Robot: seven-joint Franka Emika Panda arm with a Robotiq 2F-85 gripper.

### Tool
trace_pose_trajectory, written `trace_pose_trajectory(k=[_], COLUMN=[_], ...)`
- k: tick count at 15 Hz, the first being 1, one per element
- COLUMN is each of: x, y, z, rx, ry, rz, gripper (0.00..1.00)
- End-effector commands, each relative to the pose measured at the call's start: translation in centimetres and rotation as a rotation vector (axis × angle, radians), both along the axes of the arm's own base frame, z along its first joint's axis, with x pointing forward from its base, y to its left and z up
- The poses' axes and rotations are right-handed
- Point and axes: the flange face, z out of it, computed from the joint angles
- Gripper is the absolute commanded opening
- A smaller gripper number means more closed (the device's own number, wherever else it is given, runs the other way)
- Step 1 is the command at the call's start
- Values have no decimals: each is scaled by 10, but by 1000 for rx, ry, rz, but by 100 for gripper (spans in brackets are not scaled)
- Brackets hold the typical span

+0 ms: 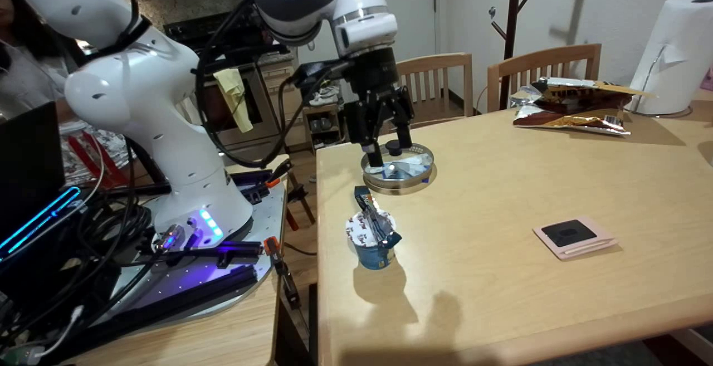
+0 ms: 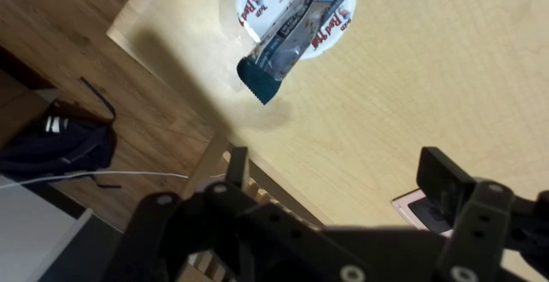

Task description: Place the blue and grey packet on top of the yoghurt

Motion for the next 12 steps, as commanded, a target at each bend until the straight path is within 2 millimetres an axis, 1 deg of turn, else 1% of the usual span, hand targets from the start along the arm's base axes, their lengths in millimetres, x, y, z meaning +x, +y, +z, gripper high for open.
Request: trace_pose_trajectory(k=[1,4,7,9,11,12], x=[5,17,34,41,47,51], y=[16,38,59,66,65,66], z=[17,25,25,23,26,23], rx=[-100,-179,-189,-193,-229,-240], ry=[-3,-38,-110,-129,-159,-138], rz=[170,304,445,449,390,368], gripper=[100,100,100,100,100,100])
